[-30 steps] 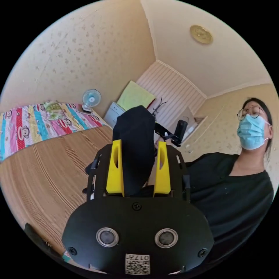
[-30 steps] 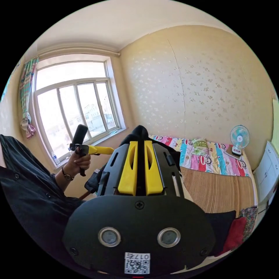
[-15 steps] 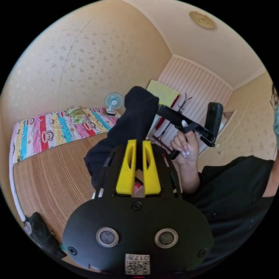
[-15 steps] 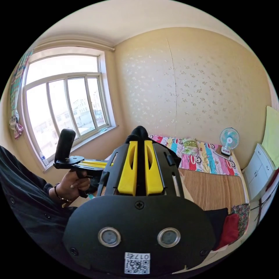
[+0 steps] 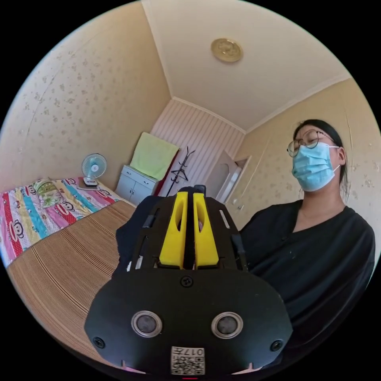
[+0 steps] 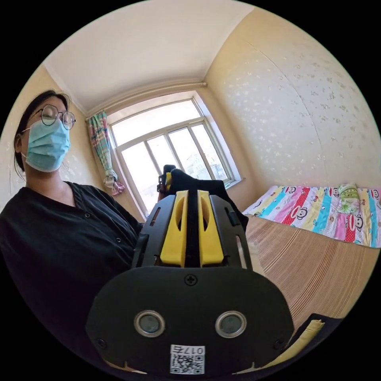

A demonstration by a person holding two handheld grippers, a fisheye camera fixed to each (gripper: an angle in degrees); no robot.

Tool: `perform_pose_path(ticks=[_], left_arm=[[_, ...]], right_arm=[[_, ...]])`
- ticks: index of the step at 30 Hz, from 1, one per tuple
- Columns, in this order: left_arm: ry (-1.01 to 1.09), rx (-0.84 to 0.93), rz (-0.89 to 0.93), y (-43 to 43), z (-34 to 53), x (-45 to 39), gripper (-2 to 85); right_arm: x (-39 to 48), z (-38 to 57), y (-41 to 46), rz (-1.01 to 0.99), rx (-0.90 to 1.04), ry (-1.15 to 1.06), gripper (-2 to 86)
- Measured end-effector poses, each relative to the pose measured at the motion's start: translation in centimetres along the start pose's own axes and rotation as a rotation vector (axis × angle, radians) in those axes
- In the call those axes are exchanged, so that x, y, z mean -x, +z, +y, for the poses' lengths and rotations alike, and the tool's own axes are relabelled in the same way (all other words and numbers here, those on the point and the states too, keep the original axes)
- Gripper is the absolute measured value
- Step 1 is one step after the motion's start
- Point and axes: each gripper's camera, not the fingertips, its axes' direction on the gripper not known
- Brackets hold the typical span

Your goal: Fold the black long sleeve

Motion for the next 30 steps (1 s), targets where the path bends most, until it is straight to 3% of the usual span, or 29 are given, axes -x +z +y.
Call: perform_pose_path(ticks=[4, 6, 8, 14, 17, 23, 25, 27, 30], left_arm=[[0.064, 0.135, 0.063, 4.7, -0.5, -1.5, 1.0], [0.068, 0.157, 0.047, 5.9, -0.6, -2.0, 1.6], [0.028, 0.14, 0.014, 6.0, -0.7, -1.8, 2.7], [-0.106, 0.062, -0.249, 5.8, 0.2, -1.8, 7.2], [-0.14, 0.042, -0.367, 7.0, 0.7, -2.6, 7.6], [-0.118, 0.23, -0.502, 14.8, 0.3, -4.2, 12.0], [-0.125, 0.277, -0.583, 17.5, 0.0, -3.8, 10.9], [-0.162, 0.238, -0.654, 17.6, -0.7, -3.5, 2.7], [-0.103, 0.134, -0.61, 15.2, -3.1, -4.4, 0.1]], right_arm=[[1.0, -0.8, 3.2, 0.013, 0.172, -0.045, 8.9], [1.6, -0.9, 3.5, -0.026, 0.159, -0.063, 6.8], [2.4, -1.0, 2.7, 0.062, 0.107, -0.051, 4.5], [5.4, -2.8, 1.3, 0.475, 0.103, -0.045, 3.0], [6.2, -3.7, 1.9, 0.515, 0.111, -0.01, 2.9], [9.0, -6.3, 3.0, 0.557, 0.134, -0.04, 2.9], [10.2, -7.1, 3.4, 0.544, 0.141, -0.065, 2.9], [11.5, -7.8, 3.6, 0.548, 0.15, -0.102, 3.0], [12.5, -8.5, 2.0, 0.631, 0.13, -0.082, 3.0]])
